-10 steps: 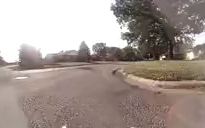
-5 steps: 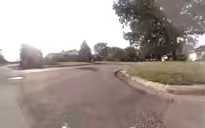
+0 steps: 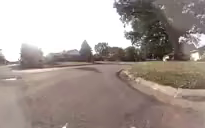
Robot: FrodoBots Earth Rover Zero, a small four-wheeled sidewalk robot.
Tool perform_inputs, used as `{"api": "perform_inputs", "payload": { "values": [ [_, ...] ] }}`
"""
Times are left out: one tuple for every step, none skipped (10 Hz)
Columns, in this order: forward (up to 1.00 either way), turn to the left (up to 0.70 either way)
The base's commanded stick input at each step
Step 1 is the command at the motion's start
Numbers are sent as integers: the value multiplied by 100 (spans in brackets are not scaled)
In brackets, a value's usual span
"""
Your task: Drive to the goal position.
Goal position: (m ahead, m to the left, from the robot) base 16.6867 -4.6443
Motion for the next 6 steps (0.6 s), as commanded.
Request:
{"api": "perform_inputs", "payload": {
  "values": [
    [85, 0],
    [85, 0],
    [85, 0],
    [85, 0],
    [85, 0],
    [85, 0]
  ]
}}
